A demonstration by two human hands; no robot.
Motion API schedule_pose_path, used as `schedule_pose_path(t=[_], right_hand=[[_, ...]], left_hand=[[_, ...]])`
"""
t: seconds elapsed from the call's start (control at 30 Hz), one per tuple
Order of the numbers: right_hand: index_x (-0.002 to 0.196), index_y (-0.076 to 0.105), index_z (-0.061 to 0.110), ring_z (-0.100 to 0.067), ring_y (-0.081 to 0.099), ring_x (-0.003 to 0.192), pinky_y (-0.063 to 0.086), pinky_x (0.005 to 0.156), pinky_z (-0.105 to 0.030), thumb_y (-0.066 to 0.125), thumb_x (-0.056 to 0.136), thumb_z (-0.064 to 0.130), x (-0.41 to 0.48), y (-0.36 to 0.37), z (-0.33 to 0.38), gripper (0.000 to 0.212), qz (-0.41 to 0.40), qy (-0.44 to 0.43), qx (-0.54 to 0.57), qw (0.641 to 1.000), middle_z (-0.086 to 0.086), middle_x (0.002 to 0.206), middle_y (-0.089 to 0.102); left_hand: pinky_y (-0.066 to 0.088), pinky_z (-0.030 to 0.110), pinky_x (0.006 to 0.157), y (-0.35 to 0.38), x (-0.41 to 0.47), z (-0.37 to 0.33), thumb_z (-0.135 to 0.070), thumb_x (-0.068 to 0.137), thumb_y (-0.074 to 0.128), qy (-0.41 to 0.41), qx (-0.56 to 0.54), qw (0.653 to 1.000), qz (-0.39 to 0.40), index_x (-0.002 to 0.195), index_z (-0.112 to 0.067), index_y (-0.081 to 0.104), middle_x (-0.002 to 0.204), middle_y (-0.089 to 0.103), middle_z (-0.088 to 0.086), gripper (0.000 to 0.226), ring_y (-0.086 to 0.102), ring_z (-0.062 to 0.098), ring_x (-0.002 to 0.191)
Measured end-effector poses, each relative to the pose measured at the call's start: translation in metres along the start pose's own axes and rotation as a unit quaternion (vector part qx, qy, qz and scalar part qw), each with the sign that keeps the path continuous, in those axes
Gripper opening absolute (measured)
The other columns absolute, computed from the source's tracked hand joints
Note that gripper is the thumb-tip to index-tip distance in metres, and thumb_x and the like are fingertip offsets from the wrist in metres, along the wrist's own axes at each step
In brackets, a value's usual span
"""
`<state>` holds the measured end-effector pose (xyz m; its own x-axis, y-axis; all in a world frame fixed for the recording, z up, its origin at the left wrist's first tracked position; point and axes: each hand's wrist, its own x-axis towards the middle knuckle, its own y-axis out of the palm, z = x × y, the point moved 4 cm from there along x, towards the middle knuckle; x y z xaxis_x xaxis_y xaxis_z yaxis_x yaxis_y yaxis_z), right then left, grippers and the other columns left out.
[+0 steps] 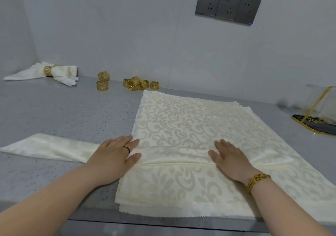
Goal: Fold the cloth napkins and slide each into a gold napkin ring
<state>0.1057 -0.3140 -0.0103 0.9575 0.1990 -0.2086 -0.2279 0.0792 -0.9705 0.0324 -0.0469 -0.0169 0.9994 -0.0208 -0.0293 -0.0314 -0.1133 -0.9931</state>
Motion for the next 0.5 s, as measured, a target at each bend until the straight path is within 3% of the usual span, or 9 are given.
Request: schedule_pose_path(t=[0.1,0.17,0.23,0.33,0.4,0.5], right_hand=[[0.147,0.006,0.016,-0.02,0.002,0.144,0.0,0.116,-0.037,0.019,0.099,0.042,-0.001,-0.007,-0.004,0.056,-0.006,0.041,-0.026,0.999,-0.007,0.156,0.002],[0.147,0.004,0.016,-0.022,0.001,0.144,-0.002,0.116,-0.04,0.022,0.099,0.037,-0.001,-0.019,0.014,0.055,-0.059,0.029,-0.083,0.994,-0.009,0.156,0.002],[0.147,0.004,0.019,-0.019,0.0,0.144,-0.004,0.115,-0.032,0.025,0.099,0.029,-0.004,-0.029,0.05,0.053,-0.125,-0.069,-0.062,0.988,-0.005,0.156,0.0],[0.144,0.024,0.016,-0.012,0.015,0.141,0.006,0.109,-0.015,0.035,0.097,0.014,-0.014,-0.023,0.115,0.048,-0.105,-0.259,0.046,0.959,0.0,0.153,0.019],[0.134,0.044,0.014,-0.014,0.03,0.135,0.018,0.106,-0.018,0.038,0.097,0.017,-0.016,-0.007,0.142,0.037,-0.063,-0.299,0.097,0.947,-0.001,0.145,0.038],[0.123,0.055,0.015,-0.011,0.045,0.121,0.031,0.096,-0.018,0.046,0.094,0.023,-0.013,0.009,0.151,0.031,-0.062,-0.286,0.166,0.942,0.003,0.131,0.053]], left_hand=[[-0.003,0.026,0.114,0.0,0.0,-0.002,-0.046,0.098,0.013,-0.001,0.009,1.0,0.004,0.147,-0.025,-0.003,0.156,-0.005,-0.007,0.056,-0.005,0.008,0.143],[-0.004,0.026,0.114,0.0,0.0,-0.002,-0.047,0.098,0.013,-0.005,0.014,1.0,0.014,0.147,-0.025,-0.003,0.156,-0.006,-0.006,0.057,-0.006,0.008,0.143],[-0.004,0.027,0.114,-0.001,0.0,-0.002,-0.047,0.098,0.014,-0.009,0.014,1.0,0.021,0.147,-0.024,-0.003,0.156,-0.006,-0.006,0.057,-0.006,0.008,0.143],[-0.005,0.029,0.114,-0.001,-0.001,-0.003,-0.048,0.097,0.014,-0.013,0.01,1.0,0.022,0.147,-0.024,-0.003,0.156,-0.007,-0.006,0.058,-0.006,0.009,0.143],[-0.005,0.029,0.114,0.0,0.0,-0.002,-0.049,0.097,0.014,-0.015,0.004,1.0,0.016,0.147,-0.024,-0.002,0.156,-0.006,-0.006,0.059,-0.006,0.01,0.143],[-0.004,0.028,0.114,0.001,0.003,-0.001,-0.05,0.097,0.018,-0.01,-0.011,1.0,0.018,0.147,-0.025,0.001,0.156,-0.004,-0.007,0.059,-0.005,0.01,0.143]])
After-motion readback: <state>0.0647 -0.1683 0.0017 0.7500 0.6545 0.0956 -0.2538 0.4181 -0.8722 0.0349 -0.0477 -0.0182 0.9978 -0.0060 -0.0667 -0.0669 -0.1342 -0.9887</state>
